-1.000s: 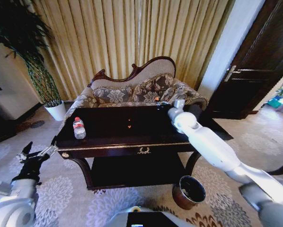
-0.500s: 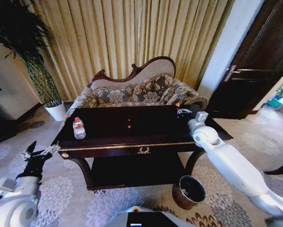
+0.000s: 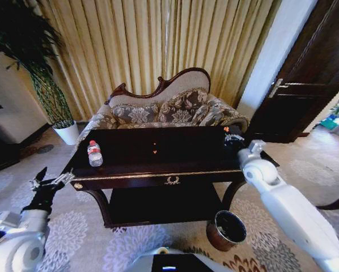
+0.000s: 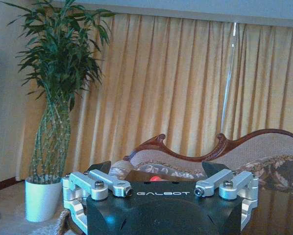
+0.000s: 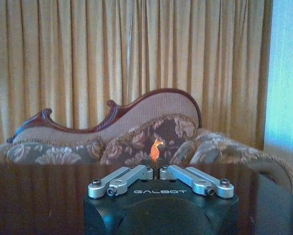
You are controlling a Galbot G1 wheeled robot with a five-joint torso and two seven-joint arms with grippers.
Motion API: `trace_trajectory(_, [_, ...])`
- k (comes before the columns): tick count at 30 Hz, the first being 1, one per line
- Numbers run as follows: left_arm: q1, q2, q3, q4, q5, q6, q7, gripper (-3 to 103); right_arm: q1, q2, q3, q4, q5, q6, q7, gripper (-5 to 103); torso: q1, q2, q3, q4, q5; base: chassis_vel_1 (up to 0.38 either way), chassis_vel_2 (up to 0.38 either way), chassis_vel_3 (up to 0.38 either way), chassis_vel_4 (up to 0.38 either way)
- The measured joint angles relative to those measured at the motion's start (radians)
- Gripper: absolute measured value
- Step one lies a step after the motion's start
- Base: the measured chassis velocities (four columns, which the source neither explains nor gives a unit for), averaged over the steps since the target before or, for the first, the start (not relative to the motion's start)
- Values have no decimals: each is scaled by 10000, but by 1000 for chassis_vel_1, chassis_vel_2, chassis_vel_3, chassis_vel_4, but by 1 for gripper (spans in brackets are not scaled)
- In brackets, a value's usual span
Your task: Move to the front of the table and place the trash on the table into the trash bin.
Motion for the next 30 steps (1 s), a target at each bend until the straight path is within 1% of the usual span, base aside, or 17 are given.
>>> trace_trajectory(2, [-20,73,-7,54,-2,12,162,100,-478,193,385,195,-241,2,-126,2,0,0,-1,0,2,0,0,0,0])
trace_trajectory(6, [-30,155,-18,108,-52,12,319,100,-906,378,757,474,-426,3,-154,2,0,0,0,3,0,0,0,0,0])
trace_trajectory(15, [-57,191,88,163,-55,11,365,100,-1451,522,1298,849,-537,5,-161,2,0,0,0,2,0,0,0,0,0])
trace_trajectory(30, [31,131,50,113,113,16,341,100,-1643,758,1309,1053,-654,6,-139,2,0,-1,0,3,1,0,0,0,0])
